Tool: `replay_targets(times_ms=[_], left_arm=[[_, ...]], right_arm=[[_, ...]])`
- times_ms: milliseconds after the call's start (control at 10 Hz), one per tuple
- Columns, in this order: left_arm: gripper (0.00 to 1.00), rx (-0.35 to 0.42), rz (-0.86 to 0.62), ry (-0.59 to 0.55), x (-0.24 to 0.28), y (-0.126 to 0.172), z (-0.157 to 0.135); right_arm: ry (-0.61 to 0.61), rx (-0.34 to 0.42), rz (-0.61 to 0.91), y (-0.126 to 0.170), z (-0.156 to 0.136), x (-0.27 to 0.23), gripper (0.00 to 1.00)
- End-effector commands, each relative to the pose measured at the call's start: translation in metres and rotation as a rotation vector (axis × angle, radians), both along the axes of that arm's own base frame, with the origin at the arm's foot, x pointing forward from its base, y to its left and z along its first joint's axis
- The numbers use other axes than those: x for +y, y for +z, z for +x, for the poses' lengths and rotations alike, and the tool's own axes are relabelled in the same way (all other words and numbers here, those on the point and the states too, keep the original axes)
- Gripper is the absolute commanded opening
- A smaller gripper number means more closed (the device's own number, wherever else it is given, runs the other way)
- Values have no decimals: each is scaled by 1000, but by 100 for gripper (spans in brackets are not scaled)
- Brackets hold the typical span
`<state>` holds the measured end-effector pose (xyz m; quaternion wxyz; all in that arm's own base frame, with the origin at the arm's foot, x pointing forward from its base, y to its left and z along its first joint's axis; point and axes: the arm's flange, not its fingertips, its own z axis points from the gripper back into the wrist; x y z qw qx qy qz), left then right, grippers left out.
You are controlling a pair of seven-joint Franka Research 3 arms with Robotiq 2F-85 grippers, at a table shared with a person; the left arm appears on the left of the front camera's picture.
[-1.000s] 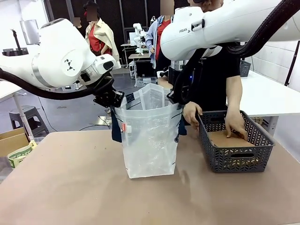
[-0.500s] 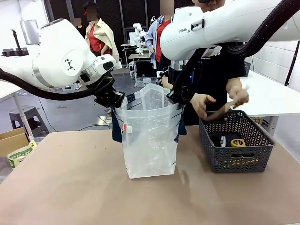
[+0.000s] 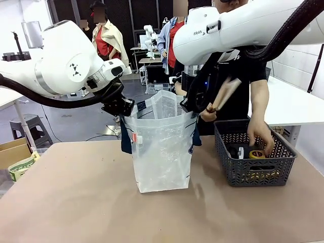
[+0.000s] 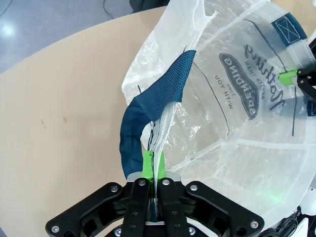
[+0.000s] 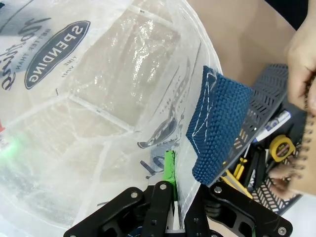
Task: Transfer purchased items from the store into the shopping bag.
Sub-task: Move the Reusable shopping bag to the right side of the table.
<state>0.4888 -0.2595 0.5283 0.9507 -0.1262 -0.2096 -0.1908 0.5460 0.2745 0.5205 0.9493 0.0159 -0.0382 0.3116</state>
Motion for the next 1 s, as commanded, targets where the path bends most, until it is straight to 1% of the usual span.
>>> replay_targets(times_ms=[0, 900], left_arm=[[0, 1, -1, 15, 0, 0, 0], [0, 1, -1, 15, 0, 0, 0]], right_arm=[[-2, 1, -1, -1, 0, -1, 0], [-2, 1, -1, -1, 0, -1, 0]])
